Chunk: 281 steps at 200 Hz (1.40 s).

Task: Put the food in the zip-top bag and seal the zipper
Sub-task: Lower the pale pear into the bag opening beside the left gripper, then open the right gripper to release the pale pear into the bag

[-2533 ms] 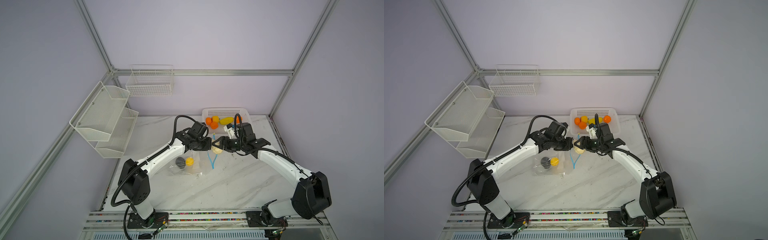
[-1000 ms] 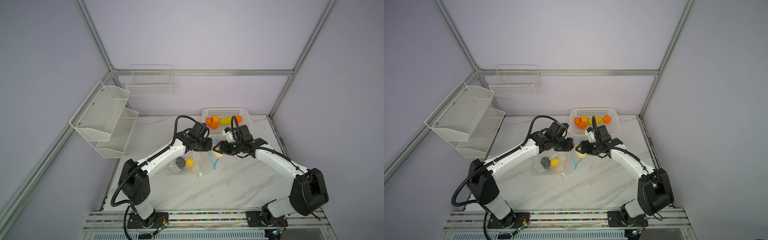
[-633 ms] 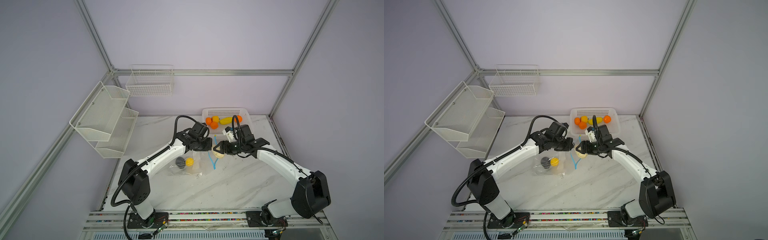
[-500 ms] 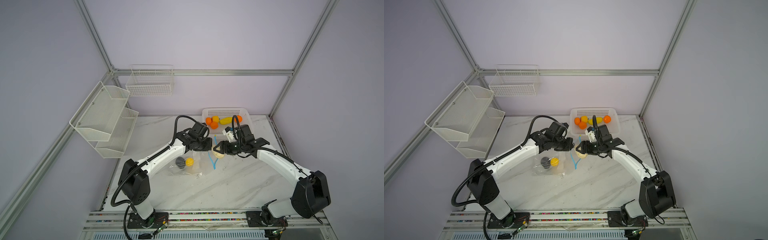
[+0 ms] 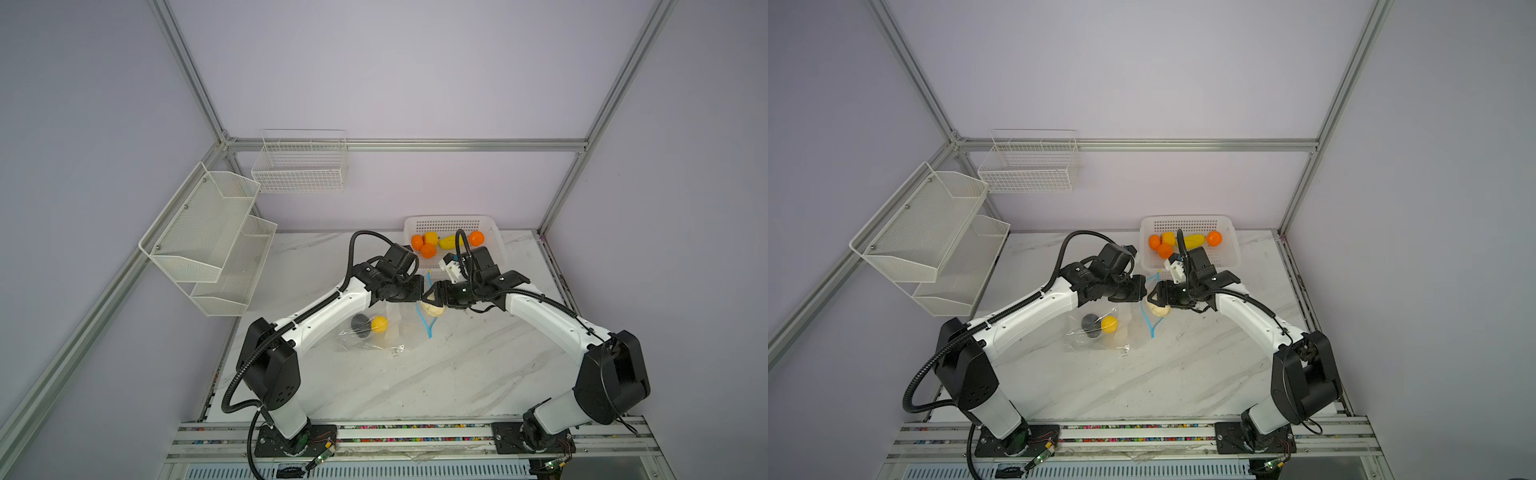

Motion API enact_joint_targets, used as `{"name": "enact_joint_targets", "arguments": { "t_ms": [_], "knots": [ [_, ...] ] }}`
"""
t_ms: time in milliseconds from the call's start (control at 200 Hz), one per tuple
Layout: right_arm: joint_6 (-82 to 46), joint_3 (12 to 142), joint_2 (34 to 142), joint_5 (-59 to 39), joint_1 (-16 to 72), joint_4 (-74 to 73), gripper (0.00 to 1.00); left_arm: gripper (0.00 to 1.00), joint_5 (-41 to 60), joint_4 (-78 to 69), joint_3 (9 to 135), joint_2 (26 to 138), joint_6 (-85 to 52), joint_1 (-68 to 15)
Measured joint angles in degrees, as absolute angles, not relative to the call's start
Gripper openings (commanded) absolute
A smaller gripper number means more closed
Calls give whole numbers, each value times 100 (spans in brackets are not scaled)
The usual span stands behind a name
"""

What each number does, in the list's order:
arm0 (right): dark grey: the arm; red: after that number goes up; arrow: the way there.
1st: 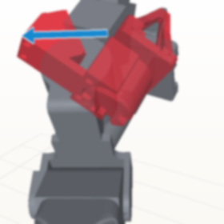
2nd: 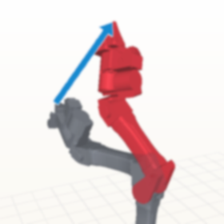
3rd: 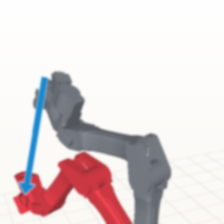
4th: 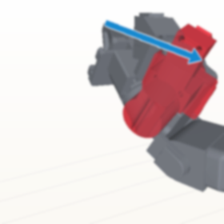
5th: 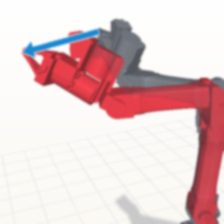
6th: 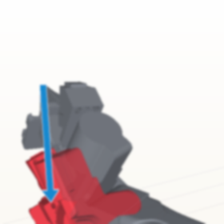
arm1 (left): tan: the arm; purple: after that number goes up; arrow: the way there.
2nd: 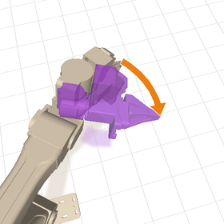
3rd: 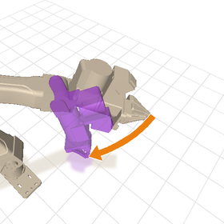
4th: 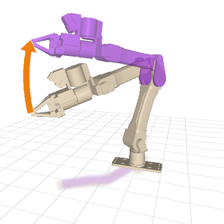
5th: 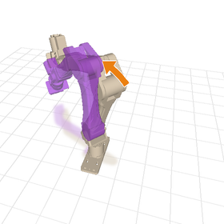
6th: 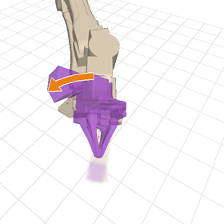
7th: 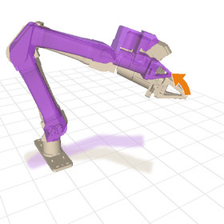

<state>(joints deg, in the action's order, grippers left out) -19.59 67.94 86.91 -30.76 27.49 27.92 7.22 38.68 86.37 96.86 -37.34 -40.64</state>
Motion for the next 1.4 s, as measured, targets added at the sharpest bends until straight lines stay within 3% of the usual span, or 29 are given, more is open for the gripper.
{"name": "enact_joint_targets", "arguments": {
  "t_ms": [380,985,1405],
  "knots": [
    [-1994,6823,8709,-3065,2770,2794,55,0,725,3865,8637,9684,-3736,-4066],
    [-2045,6890,8820,-3046,2821,2775,73,0,725,3861,8637,9679,-3741,-4069],
    [-2027,6901,8820,-3035,2856,2792,80,0,698,3837,8637,9679,-3741,-4075]
  ]
}}
